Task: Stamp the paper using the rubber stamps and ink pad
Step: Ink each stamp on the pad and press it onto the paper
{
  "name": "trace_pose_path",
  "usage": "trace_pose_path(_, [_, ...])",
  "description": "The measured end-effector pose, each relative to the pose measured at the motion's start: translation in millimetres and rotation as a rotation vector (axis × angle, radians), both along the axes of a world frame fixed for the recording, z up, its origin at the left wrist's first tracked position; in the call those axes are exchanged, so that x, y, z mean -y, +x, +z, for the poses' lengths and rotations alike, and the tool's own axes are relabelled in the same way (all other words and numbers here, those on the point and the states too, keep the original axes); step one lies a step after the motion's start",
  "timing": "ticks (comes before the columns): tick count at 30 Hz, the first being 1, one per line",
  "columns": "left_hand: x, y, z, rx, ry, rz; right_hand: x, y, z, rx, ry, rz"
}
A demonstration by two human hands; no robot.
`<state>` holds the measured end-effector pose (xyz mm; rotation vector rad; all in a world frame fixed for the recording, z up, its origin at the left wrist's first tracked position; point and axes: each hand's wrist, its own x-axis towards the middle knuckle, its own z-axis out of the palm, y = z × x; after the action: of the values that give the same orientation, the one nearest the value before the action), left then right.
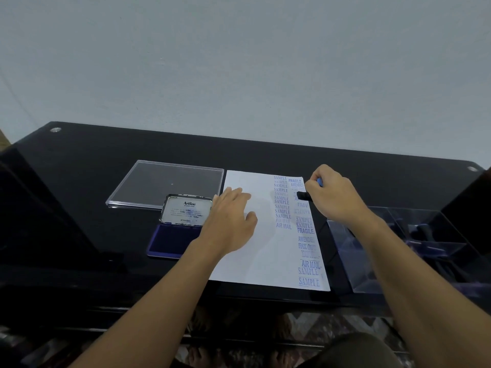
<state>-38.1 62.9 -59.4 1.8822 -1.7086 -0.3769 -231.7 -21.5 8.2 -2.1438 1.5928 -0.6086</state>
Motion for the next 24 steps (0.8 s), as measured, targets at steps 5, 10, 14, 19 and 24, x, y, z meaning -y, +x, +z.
trace_pose_path(5, [-7.8, 17.7, 4.3, 0.001, -0.080, 0.023, -3.5, 10.7, 1.1, -0.024, 0.032, 0.061])
trace_pose_path(10, [-25.2, 49.7, 22.2, 0.022, -0.059, 0.110, -14.0, 38.3, 0.7, -0.021, 0.049, 0.177])
trace_pose_path(14, [-46.8, 93.9, 17.7, 0.034, -0.032, 0.195, -29.3, 74.2, -5.4, 0.033, 0.077, 0.240])
trace_pose_path(19, [-75.6, 136.4, 8.7, 0.022, -0.006, 0.321, -54.2, 125.9, -13.9, 0.020, 0.029, 0.394])
trace_pose_path(24, [-97.3, 164.2, -8.3, 0.024, 0.006, 0.392, -74.0, 163.5, -17.1, -0.042, 0.049, 0.547])
